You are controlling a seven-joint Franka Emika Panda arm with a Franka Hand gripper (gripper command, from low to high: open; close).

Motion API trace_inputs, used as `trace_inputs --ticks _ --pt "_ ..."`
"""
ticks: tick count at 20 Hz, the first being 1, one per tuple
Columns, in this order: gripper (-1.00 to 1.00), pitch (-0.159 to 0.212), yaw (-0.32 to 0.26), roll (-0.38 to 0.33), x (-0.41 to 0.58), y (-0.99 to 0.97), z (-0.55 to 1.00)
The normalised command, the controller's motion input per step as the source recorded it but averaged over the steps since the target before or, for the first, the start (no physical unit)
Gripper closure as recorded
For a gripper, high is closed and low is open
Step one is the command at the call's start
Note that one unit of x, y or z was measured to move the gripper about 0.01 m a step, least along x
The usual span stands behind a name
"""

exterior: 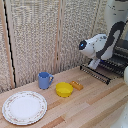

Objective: Position your gripper near the tray handle while precisely lining it up. Firmly yet gently grip the handle, ensuring a strong hold. Slide the tray into the oven in a steady manner until it's entirely inside. Relinquish the handle as it sits within the oven and extract your gripper with care.

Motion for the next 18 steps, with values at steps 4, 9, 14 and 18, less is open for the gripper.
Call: trace_inputs --ticks 4,9,14,18 --pt "1.00 0.000 0.000 0.066 -0.026 -1.00 0.35" --pt "1.00 0.000 0.001 0.018 0.000 -0.99 0.23" --pt "1.00 0.000 -0.003 0.000 0.005 -0.78 0.17" --pt "-1.00 0.000 -0.061 0.000 0.016 -0.07 0.09"
